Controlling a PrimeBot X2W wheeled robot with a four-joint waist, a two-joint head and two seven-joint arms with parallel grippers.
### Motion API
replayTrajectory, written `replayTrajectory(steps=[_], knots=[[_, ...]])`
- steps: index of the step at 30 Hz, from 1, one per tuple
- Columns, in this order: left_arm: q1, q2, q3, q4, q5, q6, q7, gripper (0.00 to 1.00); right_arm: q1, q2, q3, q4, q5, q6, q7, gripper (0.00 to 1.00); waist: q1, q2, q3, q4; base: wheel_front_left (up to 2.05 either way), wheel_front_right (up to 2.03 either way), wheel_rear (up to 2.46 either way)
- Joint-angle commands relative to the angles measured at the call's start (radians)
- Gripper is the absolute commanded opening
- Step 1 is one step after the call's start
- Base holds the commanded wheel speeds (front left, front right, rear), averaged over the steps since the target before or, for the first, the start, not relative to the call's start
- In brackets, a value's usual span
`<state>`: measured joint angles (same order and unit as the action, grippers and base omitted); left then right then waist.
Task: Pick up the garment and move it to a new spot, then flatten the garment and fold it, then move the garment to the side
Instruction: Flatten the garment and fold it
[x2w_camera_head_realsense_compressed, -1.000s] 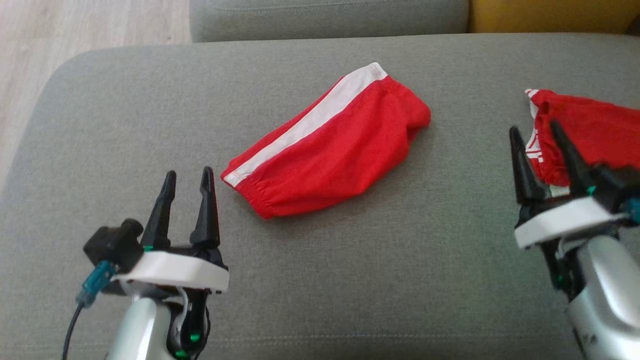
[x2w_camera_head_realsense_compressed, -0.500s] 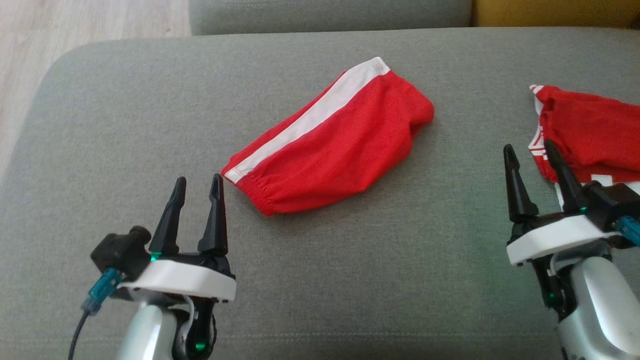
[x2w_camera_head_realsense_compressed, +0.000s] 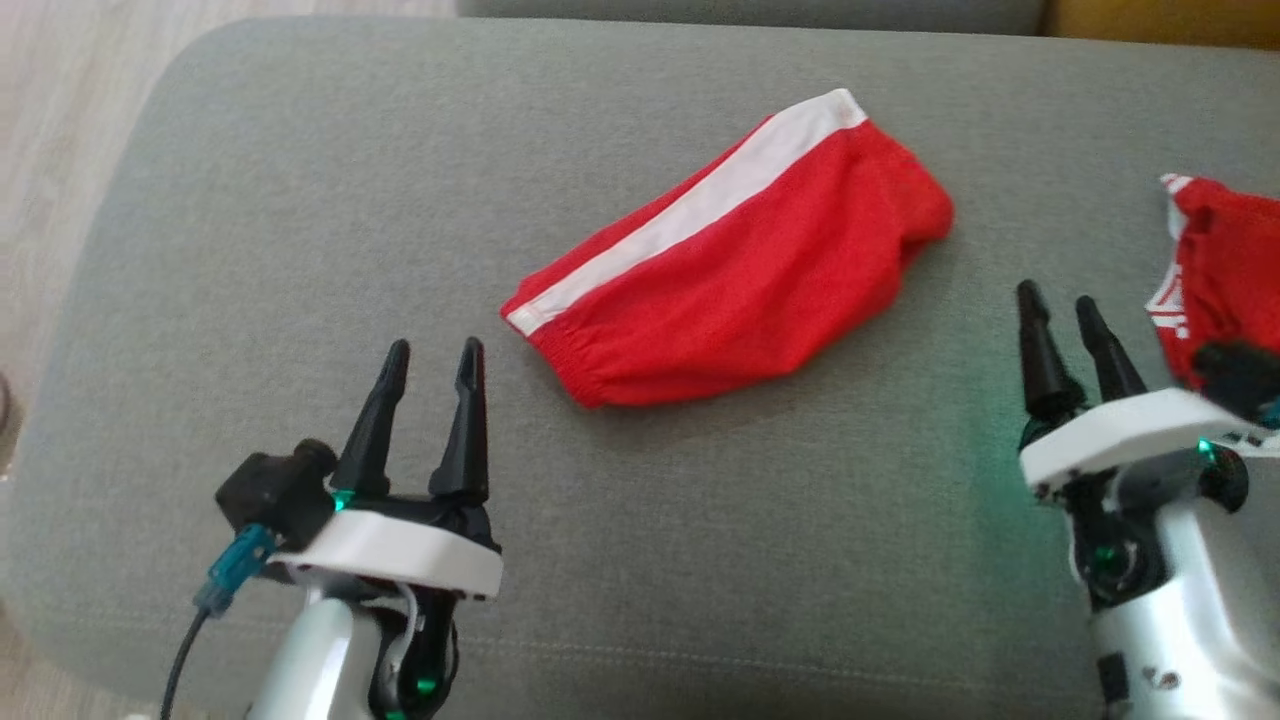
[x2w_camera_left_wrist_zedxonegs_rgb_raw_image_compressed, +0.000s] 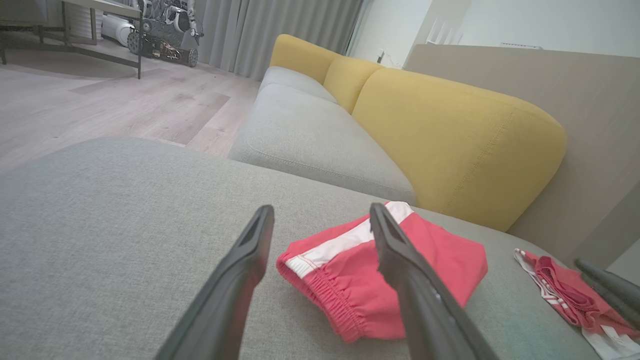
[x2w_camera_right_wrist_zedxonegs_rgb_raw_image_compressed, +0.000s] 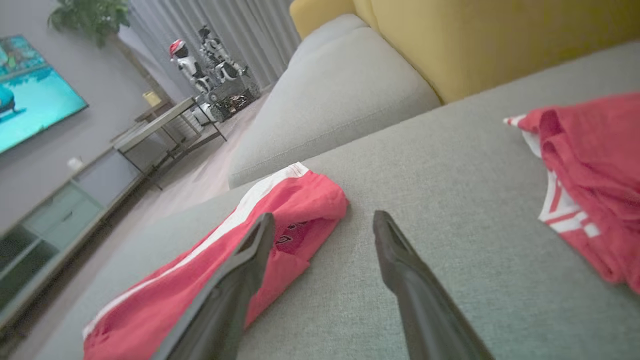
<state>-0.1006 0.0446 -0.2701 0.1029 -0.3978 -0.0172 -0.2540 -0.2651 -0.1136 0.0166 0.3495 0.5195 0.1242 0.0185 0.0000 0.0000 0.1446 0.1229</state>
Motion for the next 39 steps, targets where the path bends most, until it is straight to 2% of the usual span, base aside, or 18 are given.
replayTrajectory(steps=[1,5,9,12,16,22,29,39], knots=[[-0.05,0.006,0.024,-0.03,-0.004,0.007,-0.008,1.0,-0.045,0.007,-0.004,-0.02,0.039,0.007,0.021,1.0,0.0,0.0,0.008,0.018,0.0,0.0,0.0],[-0.059,0.006,0.012,-0.042,-0.028,0.023,-0.008,1.0,-0.094,0.03,-0.062,0.005,0.157,0.007,0.125,1.0,0.0,0.0,0.043,0.039,0.0,0.0,0.0],[-0.069,0.006,-0.008,-0.05,-0.031,0.017,-0.008,1.0,-0.154,0.046,-0.111,0.034,0.246,0.007,0.219,1.0,0.0,0.0,0.08,0.055,0.0,0.0,0.0],[-0.085,0.006,-0.026,-0.057,-0.038,0.015,-0.008,1.0,-0.215,0.055,-0.155,0.085,0.288,0.007,0.291,1.0,0.0,0.0,0.109,0.077,0.0,0.0,0.0],[-0.103,0.006,-0.052,-0.054,-0.045,0.017,-0.008,1.0,-0.272,0.06,-0.202,0.149,0.3,0.007,0.334,1.0,0.0,0.0,0.125,0.103,0.0,0.0,0.0],[-0.113,0.006,-0.087,-0.057,-0.06,0.026,-0.008,1.0,-0.329,0.063,-0.238,0.238,0.289,0.007,0.376,1.0,0.0,0.0,0.135,0.135,0.0,0.0,0.0],[-0.105,0.006,-0.089,-0.057,-0.065,0.036,-0.008,1.0,-0.411,0.063,-0.285,0.371,0.258,0.007,0.373,1.0,0.0,0.0,0.148,0.16,0.0,0.0,0.0],[-0.123,0.006,-0.096,-0.066,-0.072,0.042,-0.008,1.0,-0.511,0.063,-0.328,0.505,0.135,0.007,0.392,1.0,0.0,0.0,0.167,0.176,0.0,0.0,0.0]])
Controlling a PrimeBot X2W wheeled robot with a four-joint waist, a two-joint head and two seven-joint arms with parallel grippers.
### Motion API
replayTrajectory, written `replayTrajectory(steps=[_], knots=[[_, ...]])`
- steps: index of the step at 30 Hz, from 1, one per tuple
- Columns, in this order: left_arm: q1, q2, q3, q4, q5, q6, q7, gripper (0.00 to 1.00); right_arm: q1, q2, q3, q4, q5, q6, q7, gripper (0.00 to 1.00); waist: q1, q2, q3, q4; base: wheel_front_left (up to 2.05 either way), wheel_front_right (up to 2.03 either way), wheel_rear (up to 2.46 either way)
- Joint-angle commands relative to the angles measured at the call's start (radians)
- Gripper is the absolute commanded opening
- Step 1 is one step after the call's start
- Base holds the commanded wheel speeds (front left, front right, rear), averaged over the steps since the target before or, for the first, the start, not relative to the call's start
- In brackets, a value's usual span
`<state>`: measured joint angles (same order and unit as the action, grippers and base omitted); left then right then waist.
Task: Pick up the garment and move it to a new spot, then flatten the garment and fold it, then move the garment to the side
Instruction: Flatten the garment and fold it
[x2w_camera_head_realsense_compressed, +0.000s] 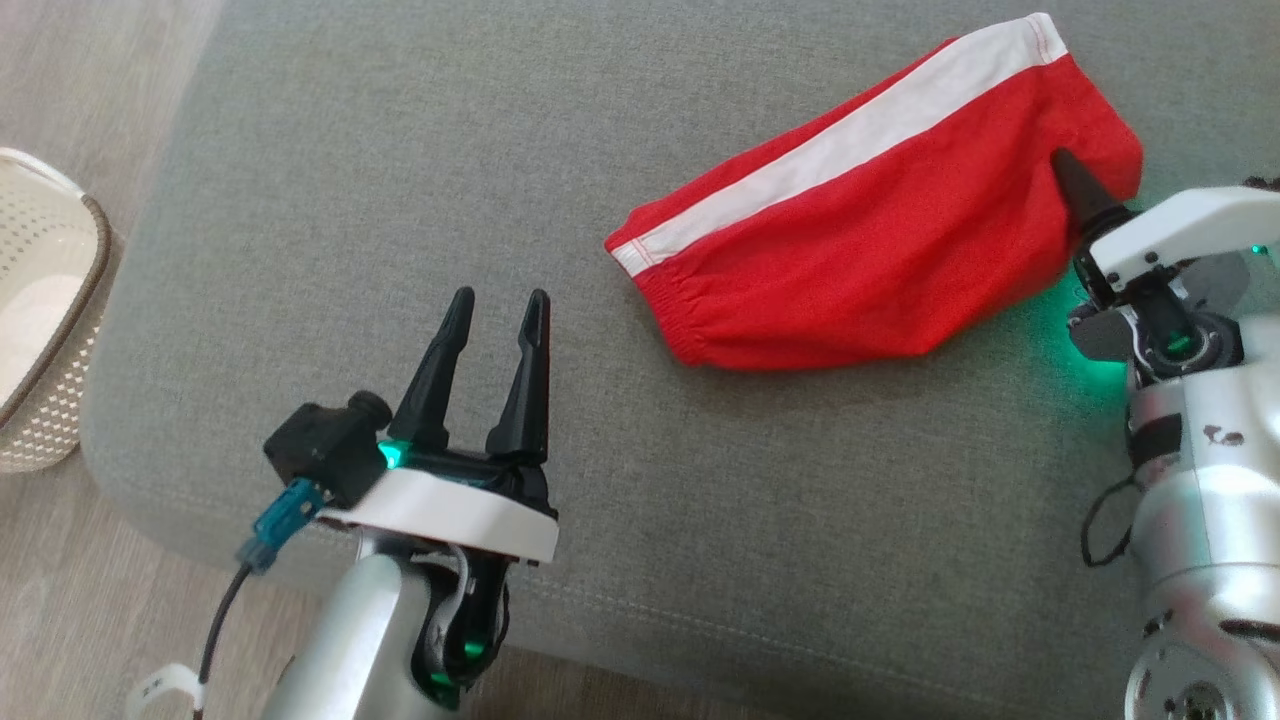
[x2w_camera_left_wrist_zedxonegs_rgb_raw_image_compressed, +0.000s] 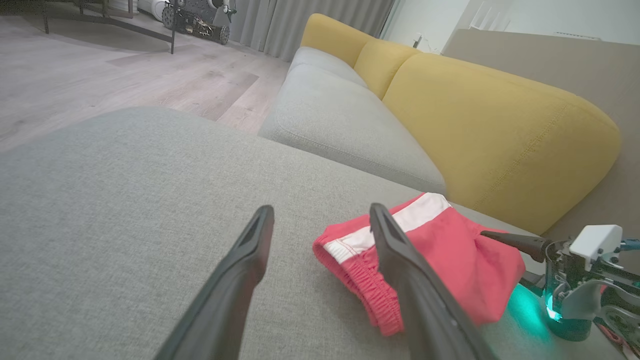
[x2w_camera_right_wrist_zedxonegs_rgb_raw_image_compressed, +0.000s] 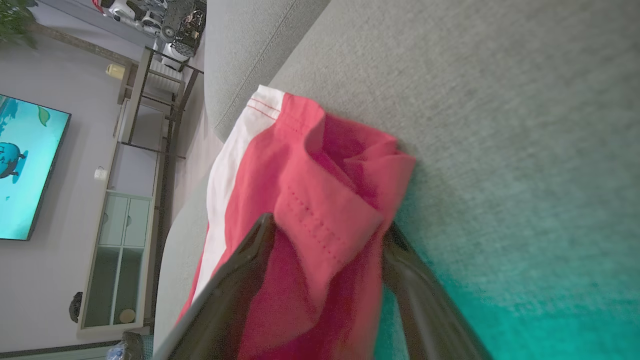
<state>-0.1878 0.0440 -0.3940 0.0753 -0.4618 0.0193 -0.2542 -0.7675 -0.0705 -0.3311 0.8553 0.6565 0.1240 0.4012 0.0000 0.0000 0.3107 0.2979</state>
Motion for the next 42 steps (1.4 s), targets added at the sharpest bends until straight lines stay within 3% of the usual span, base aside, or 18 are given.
replayTrajectory(steps=[1,5,6,7,8,15,26,33,42], knots=[[-0.037,0.006,0.027,-0.039,-0.008,0.006,-0.008,1.0,-0.018,0.02,0.014,0.013,-0.016,0.007,0.013,1.0,0.0,0.0,0.002,0.003,0.0,0.0,0.0],[-0.043,0.006,0.025,-0.042,-0.01,0.007,-0.008,1.0,-0.052,0.02,-0.011,0.067,-0.079,0.007,0.02,1.0,0.0,0.0,0.008,0.011,0.0,0.0,0.0],[-0.045,0.006,0.026,-0.043,-0.011,0.007,-0.008,1.0,-0.059,0.02,-0.016,0.079,-0.09,0.007,0.022,0.66,0.0,0.0,0.008,0.013,0.0,0.0,0.0],[-0.045,0.006,0.026,-0.043,-0.011,0.007,-0.008,1.0,-0.065,0.02,-0.022,0.088,-0.1,0.007,0.021,0.08,0.0,0.0,0.009,0.014,0.0,0.0,0.0],[-0.046,0.006,0.027,-0.044,-0.012,0.007,-0.008,1.0,-0.072,0.02,-0.024,0.093,-0.108,0.007,0.02,0.0,0.0,0.0,0.01,0.016,0.0,0.0,0.0],[-0.049,0.006,0.041,-0.039,-0.009,0.006,-0.008,1.0,-0.068,0.02,0.021,0.041,-0.075,0.007,-0.043,0.0,0.0,0.0,0.007,0.013,0.0,0.0,0.0],[-0.047,0.006,0.051,-0.03,0.006,0.002,-0.008,1.0,0.041,0.019,0.07,-0.113,0.016,0.007,-0.148,0.0,0.0,0.0,-0.014,-0.047,0.0,0.0,0.0],[-0.045,0.006,0.057,-0.021,0.014,-0.005,-0.008,1.0,0.117,0.019,0.027,-0.183,0.003,0.007,-0.206,0.0,0.0,0.0,-0.037,-0.082,0.0,0.0,0.0],[-0.025,0.006,0.064,-0.008,0.022,-0.009,-0.008,1.0,0.212,0.02,-0.111,-0.241,-0.053,0.007,-0.235,0.0,0.0,0.0,-0.081,-0.112,0.0,0.0,0.0]])
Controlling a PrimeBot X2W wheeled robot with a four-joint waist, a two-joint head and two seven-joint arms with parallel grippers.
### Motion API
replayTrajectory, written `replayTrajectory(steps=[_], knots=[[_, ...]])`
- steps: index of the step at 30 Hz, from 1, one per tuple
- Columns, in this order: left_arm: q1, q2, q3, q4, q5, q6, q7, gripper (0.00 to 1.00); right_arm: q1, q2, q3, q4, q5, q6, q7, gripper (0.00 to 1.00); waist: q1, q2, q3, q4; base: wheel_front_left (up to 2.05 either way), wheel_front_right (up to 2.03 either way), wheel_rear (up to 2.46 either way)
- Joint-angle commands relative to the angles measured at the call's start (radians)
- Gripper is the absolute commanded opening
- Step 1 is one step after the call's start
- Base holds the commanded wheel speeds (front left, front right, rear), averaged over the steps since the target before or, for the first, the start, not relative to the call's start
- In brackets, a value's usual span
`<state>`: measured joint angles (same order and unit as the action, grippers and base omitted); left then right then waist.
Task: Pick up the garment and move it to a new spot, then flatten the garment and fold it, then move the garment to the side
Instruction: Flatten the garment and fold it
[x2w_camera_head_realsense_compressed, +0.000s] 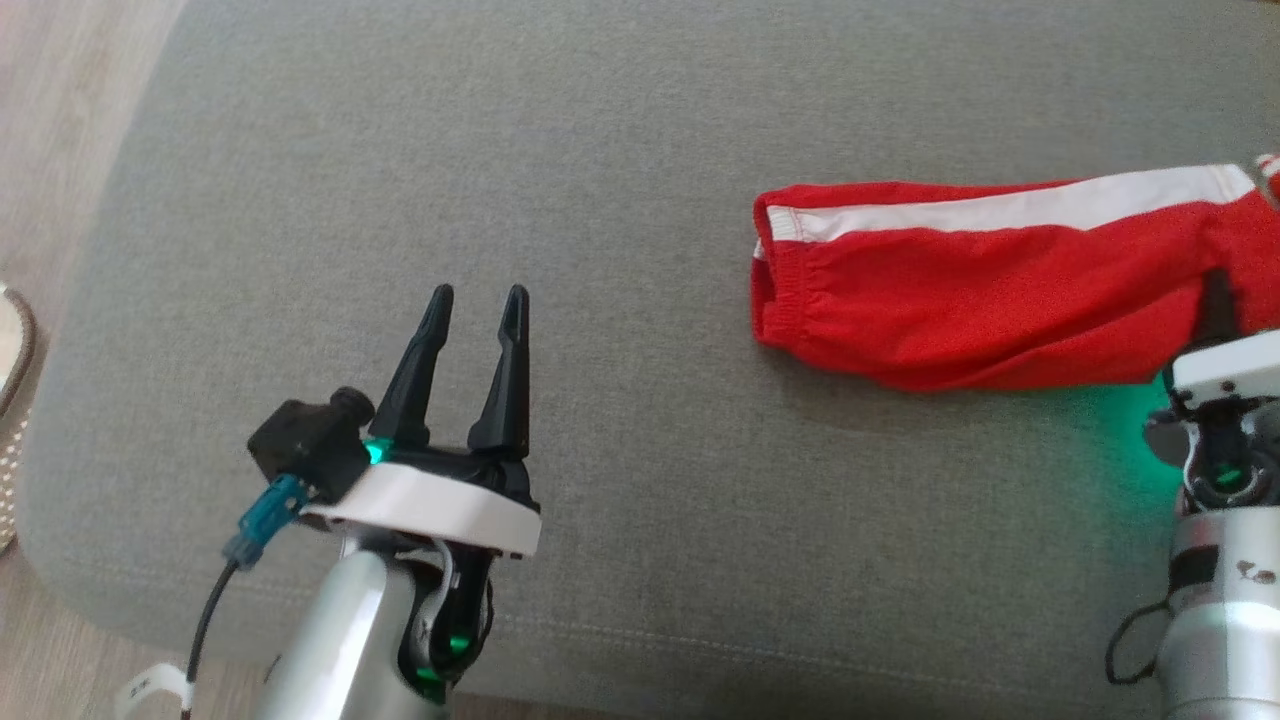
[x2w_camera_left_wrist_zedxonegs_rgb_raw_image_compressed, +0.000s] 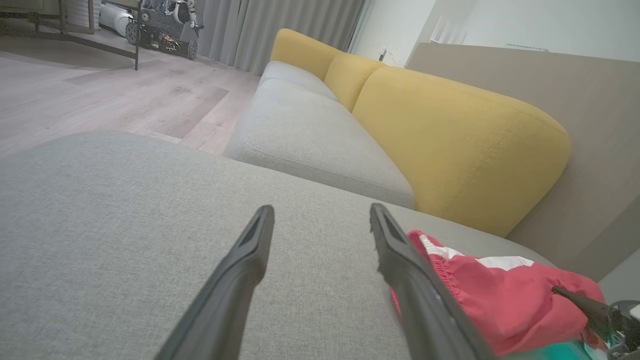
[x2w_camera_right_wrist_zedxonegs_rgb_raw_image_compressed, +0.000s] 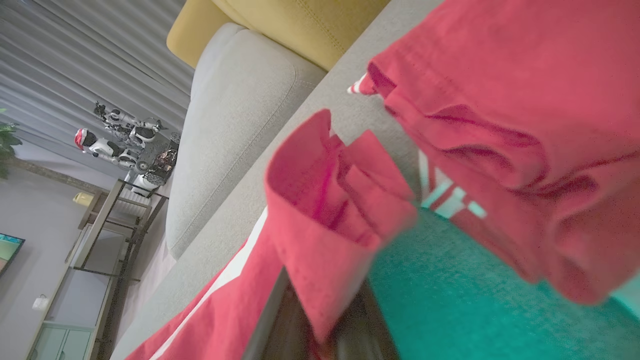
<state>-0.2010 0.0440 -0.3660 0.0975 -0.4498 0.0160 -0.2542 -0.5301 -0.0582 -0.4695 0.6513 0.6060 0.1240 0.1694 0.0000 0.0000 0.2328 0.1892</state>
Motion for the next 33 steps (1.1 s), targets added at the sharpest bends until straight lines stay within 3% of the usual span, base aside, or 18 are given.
replayTrajectory(steps=[1,12,18,27,33], knots=[[-0.009,0.006,0.039,-0.028,0.011,-0.006,-0.008,1.0,-0.018,0.008,0.025,-0.04,-0.003,0.007,0.003,0.0,0.0,0.0,-0.007,-0.008,0.0,0.0,0.0],[-0.004,0.006,0.035,-0.013,0.022,-0.019,-0.008,1.0,-0.014,0.008,0.143,-0.046,-0.037,0.007,-0.038,0.0,0.0,0.0,-0.026,-0.024,0.0,0.0,0.0],[0.009,0.006,0.053,-0.014,-0.033,-0.017,-0.008,1.0,-0.017,0.008,0.265,-0.073,0.015,0.007,-0.078,0.0,0.0,0.0,-0.045,-0.012,0.0,0.0,0.0],[0.031,0.006,0.097,-0.002,-0.017,-0.026,-0.008,1.0,0.04,0.008,0.513,-0.191,0.111,0.007,-0.088,0.0,0.0,0.0,-0.07,0.004,0.0,0.0,0.0],[0.04,0.006,0.082,0.0,-0.028,-0.022,-0.008,1.0,0.069,0.008,0.607,-0.241,0.163,0.007,-0.083,0.0,0.0,0.0,-0.075,0.013,0.0,0.0,0.0]])
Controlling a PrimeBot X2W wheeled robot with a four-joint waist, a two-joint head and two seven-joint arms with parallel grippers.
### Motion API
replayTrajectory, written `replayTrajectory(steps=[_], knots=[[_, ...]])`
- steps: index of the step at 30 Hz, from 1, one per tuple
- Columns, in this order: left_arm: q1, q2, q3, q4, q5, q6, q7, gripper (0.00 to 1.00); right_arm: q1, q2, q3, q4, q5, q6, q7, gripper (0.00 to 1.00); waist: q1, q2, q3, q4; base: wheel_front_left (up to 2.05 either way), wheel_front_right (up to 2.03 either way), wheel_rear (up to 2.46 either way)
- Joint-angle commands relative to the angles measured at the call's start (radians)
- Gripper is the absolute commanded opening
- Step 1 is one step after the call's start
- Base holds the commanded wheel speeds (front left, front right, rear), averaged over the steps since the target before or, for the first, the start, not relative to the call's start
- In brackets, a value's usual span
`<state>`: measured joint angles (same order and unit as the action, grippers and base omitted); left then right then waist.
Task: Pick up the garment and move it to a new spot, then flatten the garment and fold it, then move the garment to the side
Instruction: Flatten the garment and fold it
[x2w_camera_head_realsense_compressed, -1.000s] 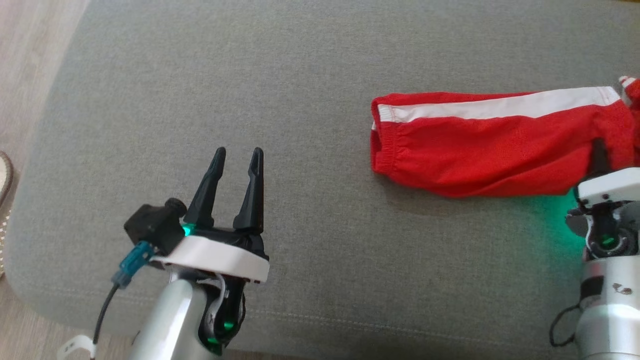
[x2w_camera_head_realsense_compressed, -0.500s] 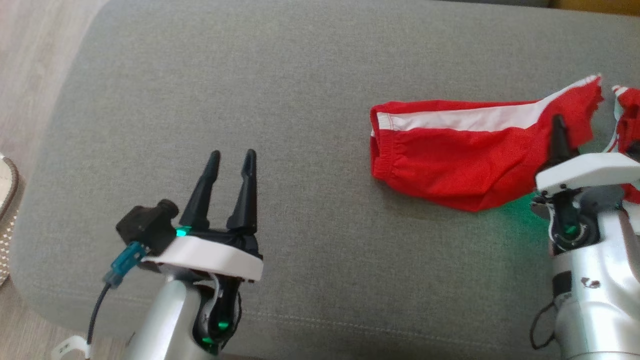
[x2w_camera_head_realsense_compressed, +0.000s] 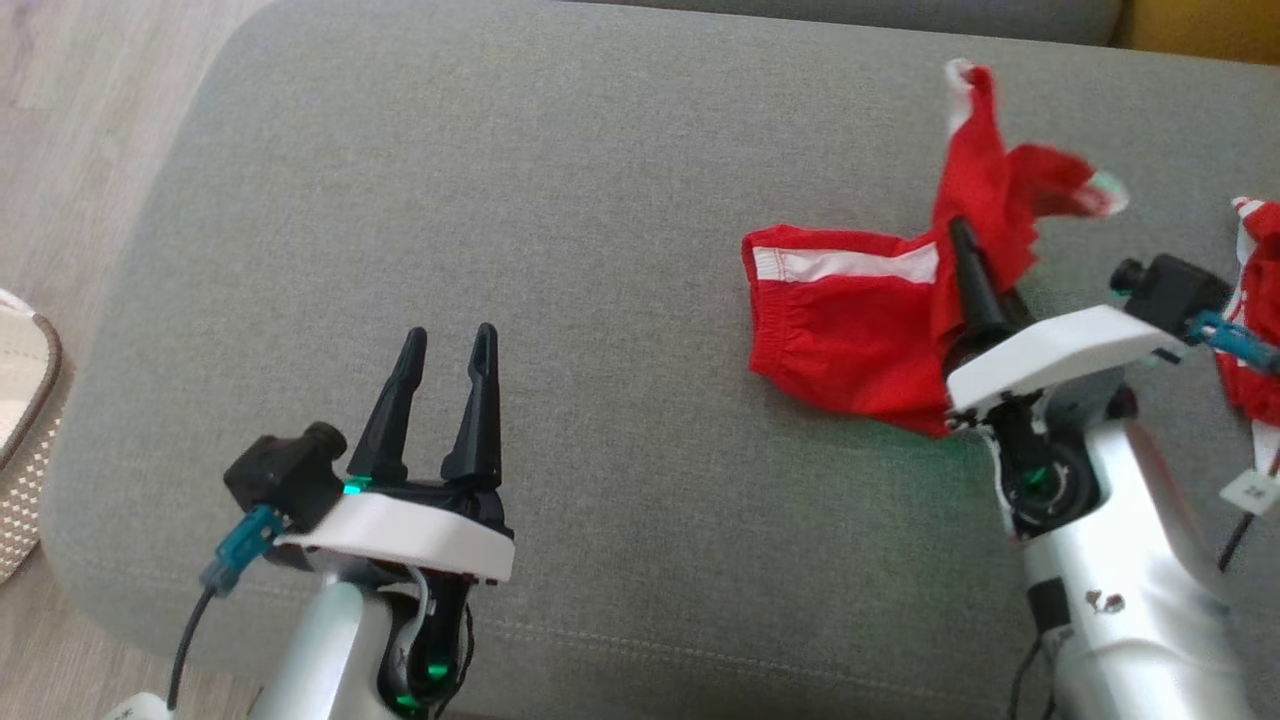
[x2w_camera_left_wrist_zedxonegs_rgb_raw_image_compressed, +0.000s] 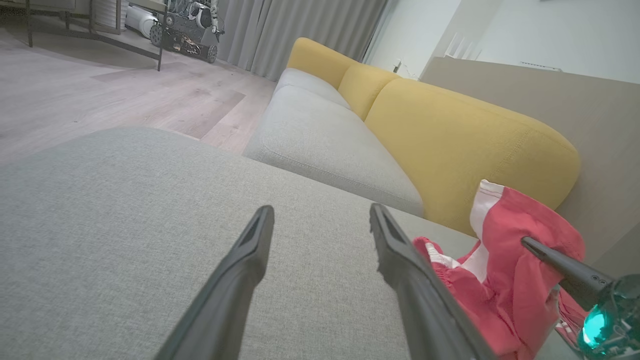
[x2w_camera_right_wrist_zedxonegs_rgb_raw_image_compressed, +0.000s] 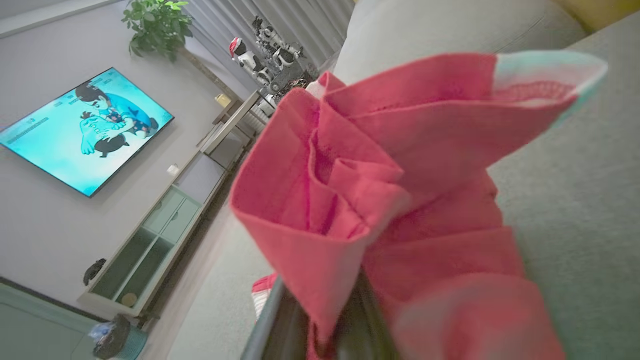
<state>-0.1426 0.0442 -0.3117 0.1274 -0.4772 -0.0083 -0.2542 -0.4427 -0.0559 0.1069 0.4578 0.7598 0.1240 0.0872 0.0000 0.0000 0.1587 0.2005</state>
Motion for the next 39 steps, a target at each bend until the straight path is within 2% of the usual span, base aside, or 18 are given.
replayTrajectory(steps=[1,9,16,21,22,23,24,39], knots=[[-0.017,0.006,0.026,-0.03,-0.002,0.003,-0.008,1.0,-0.013,0.006,0.045,-0.055,0.014,0.007,0.0,0.0,0.0,0.0,-0.002,0.004,0.0,0.0,0.0],[-0.012,0.006,0.024,-0.028,-0.002,0.005,-0.008,1.0,0.017,0.006,0.122,-0.098,-0.003,0.007,0.027,0.0,0.0,0.0,-0.011,0.013,0.0,0.0,0.0],[-0.006,0.006,0.021,-0.029,-0.005,0.006,-0.008,1.0,0.064,-0.017,0.213,-0.11,-0.062,0.007,0.113,0.0,0.0,0.0,-0.02,0.024,0.0,0.0,0.0],[0.0,0.006,0.022,-0.031,-0.005,0.006,-0.008,1.0,0.083,-0.029,0.24,-0.103,-0.094,0.007,0.14,0.0,0.0,0.0,-0.014,0.026,0.0,0.0,0.0],[0.0,0.006,0.021,-0.03,-0.005,0.006,-0.008,1.0,0.085,-0.028,0.241,-0.099,-0.094,0.007,0.142,0.12,0.0,0.0,-0.013,0.026,0.0,0.0,0.0],[0.0,0.006,0.02,-0.029,-0.006,0.005,-0.008,1.0,0.085,-0.026,0.24,-0.094,-0.094,0.007,0.141,0.61,0.0,0.0,-0.012,0.026,0.0,0.0,0.0],[0.0,0.006,0.019,-0.028,-0.006,0.005,-0.008,1.0,0.086,-0.025,0.243,-0.088,-0.096,0.007,0.141,1.0,0.0,0.0,-0.012,0.027,0.0,0.0,0.0],[-0.007,0.006,0.015,-0.028,-0.006,0.009,-0.008,1.0,0.071,-0.021,0.449,-0.023,-0.1,0.007,0.161,1.0,0.0,0.0,-0.004,0.031,0.0,0.0,0.0]])
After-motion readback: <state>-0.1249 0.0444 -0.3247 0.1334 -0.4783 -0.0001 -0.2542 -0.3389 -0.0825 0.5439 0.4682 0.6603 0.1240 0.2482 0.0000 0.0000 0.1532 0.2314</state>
